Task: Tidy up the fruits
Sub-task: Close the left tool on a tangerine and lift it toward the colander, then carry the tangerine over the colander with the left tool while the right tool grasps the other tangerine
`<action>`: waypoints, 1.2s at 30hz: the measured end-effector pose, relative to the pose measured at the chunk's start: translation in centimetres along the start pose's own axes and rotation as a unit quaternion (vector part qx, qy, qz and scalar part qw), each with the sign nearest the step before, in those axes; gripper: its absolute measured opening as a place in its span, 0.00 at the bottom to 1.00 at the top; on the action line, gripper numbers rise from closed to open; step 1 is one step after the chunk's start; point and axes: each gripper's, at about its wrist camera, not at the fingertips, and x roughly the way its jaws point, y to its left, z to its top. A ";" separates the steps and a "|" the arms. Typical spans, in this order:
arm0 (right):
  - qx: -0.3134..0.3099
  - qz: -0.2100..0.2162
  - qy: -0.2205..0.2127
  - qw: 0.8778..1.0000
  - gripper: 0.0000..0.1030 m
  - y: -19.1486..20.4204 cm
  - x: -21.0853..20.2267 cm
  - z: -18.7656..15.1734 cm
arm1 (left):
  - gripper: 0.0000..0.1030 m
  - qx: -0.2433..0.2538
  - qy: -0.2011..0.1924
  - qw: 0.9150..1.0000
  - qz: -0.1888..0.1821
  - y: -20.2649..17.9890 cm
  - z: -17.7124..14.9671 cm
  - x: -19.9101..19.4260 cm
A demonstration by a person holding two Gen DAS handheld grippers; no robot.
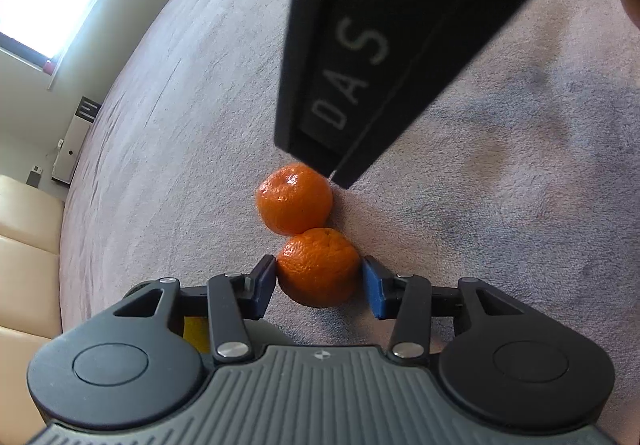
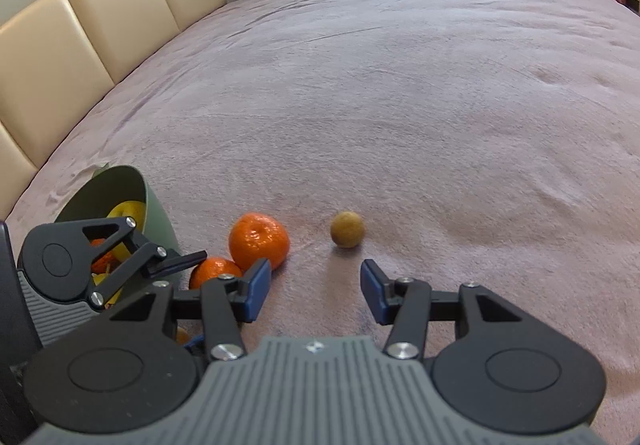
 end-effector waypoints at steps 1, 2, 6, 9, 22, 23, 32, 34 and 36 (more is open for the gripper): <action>-0.001 -0.001 -0.001 1.000 0.47 0.0 0.0 0.0 | 0.50 -0.007 -0.002 1.000 -0.002 0.3 0.0 0.0; -0.001 -0.003 -0.001 1.000 0.47 0.1 0.0 0.2 | 0.50 -0.015 -0.005 1.000 -0.006 0.5 0.1 -0.1; 0.004 -0.012 -0.004 1.000 0.47 -0.2 -0.1 0.3 | 0.49 -0.040 -0.012 0.999 -0.014 1.4 0.2 -0.4; 0.006 -0.022 -0.003 1.000 0.47 -0.3 -0.2 0.4 | 0.49 -0.070 -0.017 0.997 -0.024 2.6 0.2 -0.7; 0.005 -0.062 0.003 0.998 0.46 -0.6 -0.4 0.5 | 0.49 -0.212 -0.055 0.971 -0.099 8.2 -0.2 -3.5; 0.003 -0.062 0.004 0.998 0.46 -0.5 -0.3 0.5 | 0.49 -0.224 -0.057 0.968 -0.103 8.5 -0.3 -3.7; -0.052 -0.030 -0.005 0.998 0.46 2.6 0.8 0.7 | 0.49 -0.318 -0.076 0.938 -0.119 12.3 -2.1 -5.5; -0.076 -0.024 -0.006 0.997 0.46 3.8 1.1 0.7 | 0.49 -0.342 -0.072 0.929 -0.122 13.0 -3.0 -5.5; -0.097 -0.022 -0.004 0.995 0.46 5.0 1.6 0.7 | 0.49 -0.369 -0.065 0.919 -0.125 14.2 -3.9 -5.2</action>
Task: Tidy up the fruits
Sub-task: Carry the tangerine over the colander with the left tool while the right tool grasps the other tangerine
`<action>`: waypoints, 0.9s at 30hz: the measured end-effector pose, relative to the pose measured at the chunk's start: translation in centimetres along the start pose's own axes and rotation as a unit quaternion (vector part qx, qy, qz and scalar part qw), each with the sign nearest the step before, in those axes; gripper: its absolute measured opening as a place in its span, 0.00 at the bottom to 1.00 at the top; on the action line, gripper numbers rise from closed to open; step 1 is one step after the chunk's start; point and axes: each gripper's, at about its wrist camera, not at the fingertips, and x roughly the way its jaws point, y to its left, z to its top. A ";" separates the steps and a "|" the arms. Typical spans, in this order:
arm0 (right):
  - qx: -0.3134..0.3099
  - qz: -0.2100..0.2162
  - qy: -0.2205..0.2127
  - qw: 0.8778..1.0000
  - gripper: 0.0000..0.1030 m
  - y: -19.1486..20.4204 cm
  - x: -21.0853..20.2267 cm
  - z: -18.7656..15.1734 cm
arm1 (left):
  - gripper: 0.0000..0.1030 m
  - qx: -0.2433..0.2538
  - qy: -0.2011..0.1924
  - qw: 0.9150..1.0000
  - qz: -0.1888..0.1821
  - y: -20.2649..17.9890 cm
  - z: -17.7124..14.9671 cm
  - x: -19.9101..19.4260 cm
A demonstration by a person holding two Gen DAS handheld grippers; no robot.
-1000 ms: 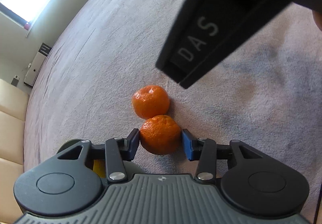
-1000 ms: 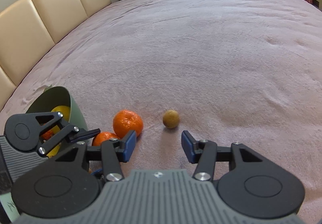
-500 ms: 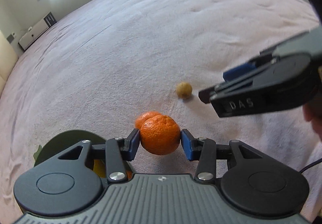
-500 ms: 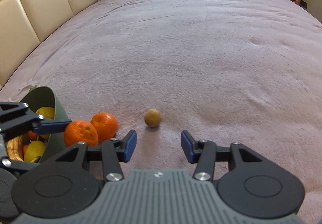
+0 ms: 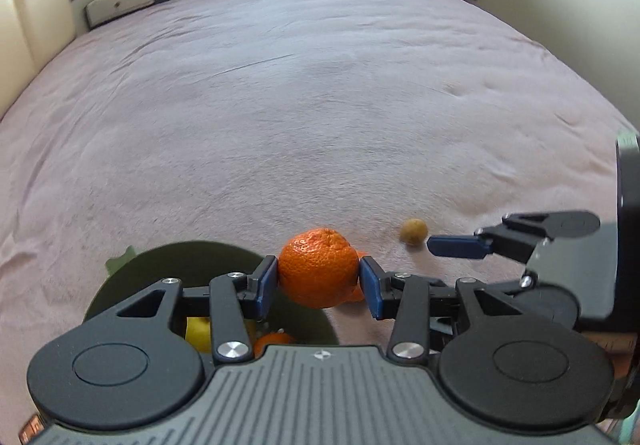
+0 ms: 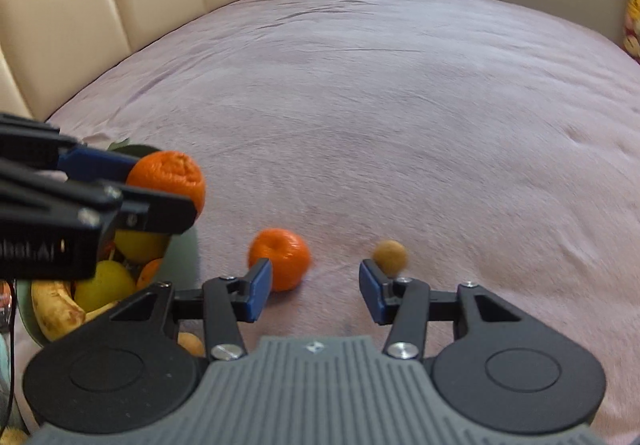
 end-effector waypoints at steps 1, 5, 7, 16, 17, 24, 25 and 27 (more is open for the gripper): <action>-0.007 0.000 0.002 1.000 0.46 0.4 0.3 0.1 | 0.49 -0.014 0.002 1.000 -0.001 0.9 0.1 0.0; -0.033 -0.009 0.012 0.999 0.46 2.0 1.5 0.5 | 0.49 -0.075 0.005 0.997 0.002 4.1 -0.2 -0.4; -0.045 -0.015 0.019 0.999 0.46 2.6 2.2 0.5 | 0.49 -0.094 0.006 0.995 0.010 5.4 -0.5 -0.6; -0.024 -0.028 0.035 0.999 0.45 2.7 4.2 1.1 | 0.49 -0.151 0.023 0.987 0.048 9.6 -1.8 -0.7; -0.014 -0.026 0.035 0.999 0.45 2.5 4.4 1.3 | 0.49 -0.154 0.025 0.986 0.051 9.9 -1.9 -0.6; 0.021 -0.011 0.036 0.999 0.45 1.4 4.8 1.3 | 0.49 -0.149 0.043 0.986 0.066 10.3 -2.4 0.1; 0.024 -0.010 0.037 0.999 0.45 1.4 4.9 1.3 | 0.49 -0.142 0.046 0.987 0.068 10.2 -2.3 0.0; 0.032 -0.004 0.039 0.999 0.45 1.4 5.1 1.4 | 0.49 -0.123 0.055 0.988 0.075 9.8 -2.2 0.0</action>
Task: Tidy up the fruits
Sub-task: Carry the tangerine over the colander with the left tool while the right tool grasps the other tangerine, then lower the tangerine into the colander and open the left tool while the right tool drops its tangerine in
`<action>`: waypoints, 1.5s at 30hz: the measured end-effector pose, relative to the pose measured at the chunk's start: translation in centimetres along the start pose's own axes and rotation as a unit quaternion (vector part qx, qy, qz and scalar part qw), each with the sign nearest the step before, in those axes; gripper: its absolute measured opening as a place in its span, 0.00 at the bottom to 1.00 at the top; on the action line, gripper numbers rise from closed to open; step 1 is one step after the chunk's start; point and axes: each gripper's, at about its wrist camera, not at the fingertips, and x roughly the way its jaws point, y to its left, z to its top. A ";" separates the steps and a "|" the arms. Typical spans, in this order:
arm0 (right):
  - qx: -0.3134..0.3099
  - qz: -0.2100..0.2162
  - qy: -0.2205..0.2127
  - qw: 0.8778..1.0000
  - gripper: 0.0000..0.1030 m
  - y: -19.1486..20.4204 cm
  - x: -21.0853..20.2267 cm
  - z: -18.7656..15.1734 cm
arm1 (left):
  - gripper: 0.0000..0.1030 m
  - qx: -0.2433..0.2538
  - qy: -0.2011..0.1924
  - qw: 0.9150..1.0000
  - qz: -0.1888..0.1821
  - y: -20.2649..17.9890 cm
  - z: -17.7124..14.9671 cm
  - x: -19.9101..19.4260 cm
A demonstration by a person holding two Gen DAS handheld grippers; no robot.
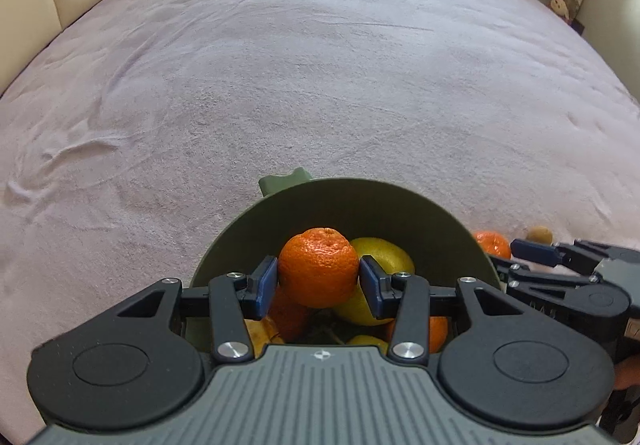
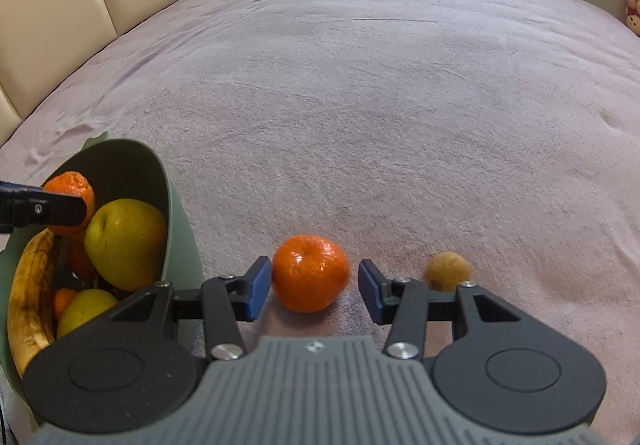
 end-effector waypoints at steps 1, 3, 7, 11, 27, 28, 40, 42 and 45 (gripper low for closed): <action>0.007 0.004 0.002 1.000 0.45 -0.2 0.1 0.0 | 0.49 0.011 0.006 1.000 0.006 -0.2 0.0 0.0; 0.026 0.016 0.009 0.999 0.45 -1.0 -0.1 -0.1 | 0.49 0.030 0.021 0.999 0.014 -0.5 0.0 -0.1; 0.065 0.036 0.019 0.997 0.46 -1.8 0.1 -0.2 | 0.49 0.052 0.050 0.997 0.018 -0.5 -0.4 0.1; 0.083 0.046 0.024 0.995 0.47 -1.8 0.5 -0.2 | 0.50 0.085 0.064 0.994 0.023 -1.2 -0.9 0.0; 0.118 0.054 0.033 0.991 0.42 -2.3 0.5 -0.7 | 0.66 0.069 0.065 0.995 0.014 -1.0 -0.8 0.6; 0.117 0.052 0.033 0.991 0.42 -2.3 0.5 -0.6 | 0.67 0.069 0.066 0.995 0.015 -1.1 -0.8 0.6; 0.105 0.017 0.018 0.994 0.40 -1.8 -1.1 0.1 | 0.72 0.070 0.049 0.996 0.030 -1.6 -0.6 -0.5; 0.104 0.012 0.008 0.995 0.40 -1.6 -1.9 0.4 | 0.69 0.072 0.046 0.996 0.026 -1.7 -0.6 -0.8; 0.083 0.000 -0.013 0.996 0.40 -0.6 -3.5 1.1 | 0.59 0.072 0.044 0.996 0.031 -1.7 -0.7 -1.0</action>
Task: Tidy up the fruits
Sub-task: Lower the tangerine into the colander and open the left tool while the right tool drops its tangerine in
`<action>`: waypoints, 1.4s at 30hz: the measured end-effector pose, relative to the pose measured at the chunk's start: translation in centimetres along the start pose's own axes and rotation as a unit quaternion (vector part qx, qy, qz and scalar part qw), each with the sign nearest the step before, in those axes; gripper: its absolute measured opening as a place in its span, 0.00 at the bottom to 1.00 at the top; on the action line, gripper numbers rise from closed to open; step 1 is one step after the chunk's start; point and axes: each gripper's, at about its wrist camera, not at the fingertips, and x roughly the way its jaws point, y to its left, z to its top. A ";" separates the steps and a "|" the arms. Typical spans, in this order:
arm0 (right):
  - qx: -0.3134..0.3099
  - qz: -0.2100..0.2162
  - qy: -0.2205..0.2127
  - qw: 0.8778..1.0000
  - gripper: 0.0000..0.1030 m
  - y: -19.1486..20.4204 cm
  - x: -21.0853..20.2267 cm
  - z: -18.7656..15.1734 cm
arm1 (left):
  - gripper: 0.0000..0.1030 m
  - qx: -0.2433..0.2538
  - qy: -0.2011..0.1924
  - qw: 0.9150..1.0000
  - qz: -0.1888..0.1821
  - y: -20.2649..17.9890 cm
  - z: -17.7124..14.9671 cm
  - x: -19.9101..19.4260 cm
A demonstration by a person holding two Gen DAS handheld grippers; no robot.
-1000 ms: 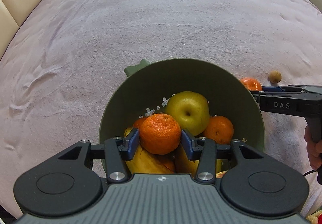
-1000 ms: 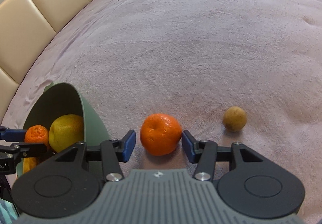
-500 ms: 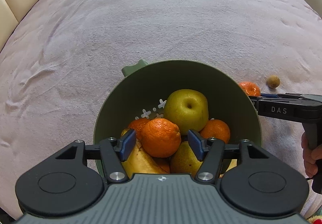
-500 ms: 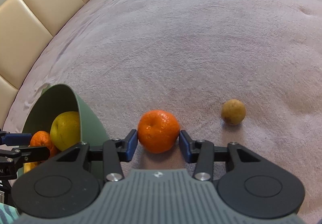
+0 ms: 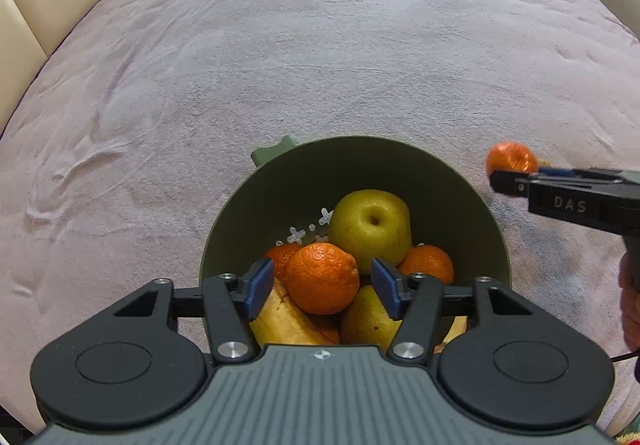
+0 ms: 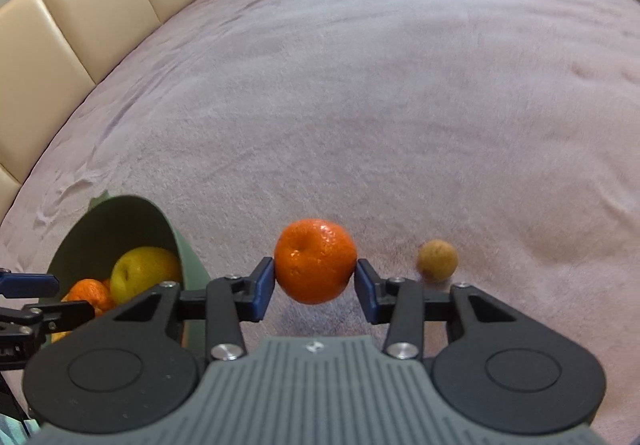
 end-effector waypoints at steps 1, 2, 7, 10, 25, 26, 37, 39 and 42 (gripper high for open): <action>-0.009 -0.002 -0.007 1.000 0.40 0.4 -0.5 0.2 | 0.55 0.000 0.000 1.000 0.001 0.0 0.0 0.0; -0.019 -0.001 -0.015 1.000 0.40 0.9 -1.2 0.4 | 0.51 -0.001 0.000 1.000 -0.001 0.0 0.0 0.0; -0.060 0.019 -0.035 0.997 0.40 3.3 -3.5 0.8 | 0.40 -0.002 0.007 1.000 -0.012 0.0 -0.4 0.3; -0.095 0.028 -0.034 0.995 0.40 4.8 -4.6 0.3 | 0.34 -0.004 0.008 1.000 -0.015 0.1 -0.6 0.4; -0.272 -0.010 -0.022 0.962 0.40 10.5 -4.8 -3.1 | 0.32 -0.021 0.014 0.999 -0.045 0.7 -1.3 -0.1; -0.290 -0.019 -0.023 0.957 0.40 10.8 -4.7 -3.5 | 0.33 -0.023 0.013 0.999 -0.043 0.8 -1.4 -0.1; -0.362 -0.048 -0.017 0.931 0.40 12.1 -2.6 -5.0 | 0.37 -0.026 0.002 0.999 -0.028 0.8 -1.3 0.5; -0.356 -0.046 -0.016 0.933 0.40 12.1 -2.3 -4.8 | 0.38 -0.025 0.001 0.999 -0.028 0.8 -1.4 0.5; -0.352 -0.046 -0.017 0.935 0.40 11.9 -2.4 -4.8 | 0.40 -0.023 -0.001 0.999 -0.028 0.7 -1.3 0.5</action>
